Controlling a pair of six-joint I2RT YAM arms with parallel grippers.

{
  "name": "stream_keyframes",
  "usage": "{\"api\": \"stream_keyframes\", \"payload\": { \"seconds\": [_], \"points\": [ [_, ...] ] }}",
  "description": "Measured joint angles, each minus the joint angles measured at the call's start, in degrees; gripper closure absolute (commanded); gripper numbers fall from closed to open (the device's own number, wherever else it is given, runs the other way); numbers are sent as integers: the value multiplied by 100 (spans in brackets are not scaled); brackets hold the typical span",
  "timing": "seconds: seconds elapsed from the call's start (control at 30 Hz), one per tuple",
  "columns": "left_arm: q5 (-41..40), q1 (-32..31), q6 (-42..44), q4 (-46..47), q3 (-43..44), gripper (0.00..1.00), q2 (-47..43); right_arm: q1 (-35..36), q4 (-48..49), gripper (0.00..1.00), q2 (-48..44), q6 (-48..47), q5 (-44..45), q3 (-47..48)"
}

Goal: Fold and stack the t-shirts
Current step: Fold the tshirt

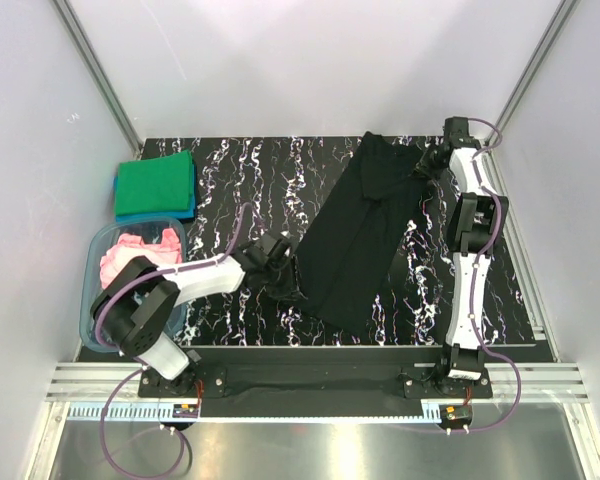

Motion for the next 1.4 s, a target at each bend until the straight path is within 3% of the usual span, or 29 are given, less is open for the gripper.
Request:
{"api": "stream_keyframes", "payload": {
  "seconds": [0.13, 0.17, 0.23, 0.4, 0.53, 0.63, 0.77, 0.87, 1.27, 1.4],
  "points": [
    [70, -39, 13, -455, 498, 60, -37, -31, 101, 68, -264, 28, -160, -393],
    [55, -37, 87, -614, 704, 60, -76, -31, 92, 59, -426, 50, -173, -605],
    [7, -17, 282, -804, 1045, 58, -221, -28, 33, 55, -813, 111, -177, -1036],
    [-46, 299, 977, -988, 1362, 54, -841, -17, 85, 37, -2820, 485, -203, -3136],
    [90, 951, 1423, -1027, 1357, 53, -763, 116, 289, 35, -4645, 813, -160, -4909],
    [24, 1276, 1749, -1119, 1362, 53, -385, 264, 509, 42, -5469, 990, -170, -5849],
    [-87, 1294, 2041, -1403, 1360, 53, 214, 306, 1207, 61, -5366, 1237, -210, -6323],
    [-79, 1296, 2164, -1482, 1357, 52, 426, 313, 1781, 67, -4966, 1464, -212, -6356],
    [308, 1456, 2334, -1058, 1123, 51, 800, 315, 2354, 68, -3154, 1521, -540, -4988],
    [487, 1469, 2269, -905, 968, 60, 748, 317, 2605, 68, -2728, 1534, -684, -4651]
  ]
}}
